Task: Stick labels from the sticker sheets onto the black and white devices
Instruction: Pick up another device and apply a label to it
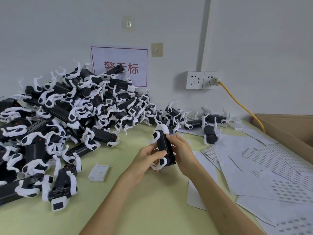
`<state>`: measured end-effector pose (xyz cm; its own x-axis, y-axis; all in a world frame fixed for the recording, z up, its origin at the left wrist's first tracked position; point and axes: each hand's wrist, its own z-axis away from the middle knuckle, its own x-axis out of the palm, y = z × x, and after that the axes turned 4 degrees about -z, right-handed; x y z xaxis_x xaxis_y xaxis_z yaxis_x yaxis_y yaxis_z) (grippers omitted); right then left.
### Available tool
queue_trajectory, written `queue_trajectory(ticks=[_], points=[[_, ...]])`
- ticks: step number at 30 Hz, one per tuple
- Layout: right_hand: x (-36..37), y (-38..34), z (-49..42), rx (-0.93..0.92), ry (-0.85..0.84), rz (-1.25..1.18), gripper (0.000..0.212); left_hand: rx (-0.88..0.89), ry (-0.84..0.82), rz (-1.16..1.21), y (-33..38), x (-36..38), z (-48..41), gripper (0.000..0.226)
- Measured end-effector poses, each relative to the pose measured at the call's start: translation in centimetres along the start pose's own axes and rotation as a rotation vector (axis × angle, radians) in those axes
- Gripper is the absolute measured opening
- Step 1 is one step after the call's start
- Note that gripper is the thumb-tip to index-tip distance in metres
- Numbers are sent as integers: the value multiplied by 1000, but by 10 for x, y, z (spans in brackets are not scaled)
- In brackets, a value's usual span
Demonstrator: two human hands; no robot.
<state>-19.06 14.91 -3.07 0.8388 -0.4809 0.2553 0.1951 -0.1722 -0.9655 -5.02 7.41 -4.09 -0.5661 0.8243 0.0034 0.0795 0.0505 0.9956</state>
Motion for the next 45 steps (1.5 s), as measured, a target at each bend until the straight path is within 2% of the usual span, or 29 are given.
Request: queue_trajectory(ticks=[6, 11, 17, 20, 23, 26, 28, 29, 32, 34, 35, 38, 39, 41, 45], points=[[0, 1, -2, -27, -10, 19, 34, -67, 4, 110, 2, 1, -1, 23], [1, 3, -2, -40, -50, 71, 18, -96, 40, 196, 1, 0, -3, 42], [11, 0, 4, -51, -166, 39, 33, -38, 178, 279, -2, -6, -7, 34], [13, -1, 5, -139, -148, 153, 35, 24, 194, 275, -1, -11, -6, 44], [7, -2, 3, -226, -99, 189, 25, 33, 215, 278, 0, -14, -7, 49], [2, 0, -1, -241, 9, 205, 21, -50, 371, 364, 4, -12, -10, 45], [-1, 4, -5, -259, 61, 357, 15, -62, 451, 459, 5, -18, -12, 46], [-3, 7, -6, -272, 53, 524, 14, -60, 462, 507, 4, -23, -13, 49], [-6, 23, -7, -173, -113, 1094, 63, -70, 363, 701, 1, -38, -11, 60], [-4, 30, -7, -112, -192, 1251, 80, -31, 270, 818, 0, -43, -8, 52], [-4, 33, -9, -108, -209, 1264, 80, 2, 237, 851, 0, -43, -7, 48], [-7, 33, -12, -181, -181, 1225, 63, 75, 216, 810, 0, -41, -6, 62], [-7, 32, -12, -202, -157, 1201, 58, 80, 205, 781, 1, -39, -6, 58], [-6, 29, -11, -226, -94, 1135, 53, 13, 249, 725, 3, -38, -6, 33], [-1, 20, -8, -322, 30, 890, 47, -65, 282, 526, 2, -29, -10, 28]])
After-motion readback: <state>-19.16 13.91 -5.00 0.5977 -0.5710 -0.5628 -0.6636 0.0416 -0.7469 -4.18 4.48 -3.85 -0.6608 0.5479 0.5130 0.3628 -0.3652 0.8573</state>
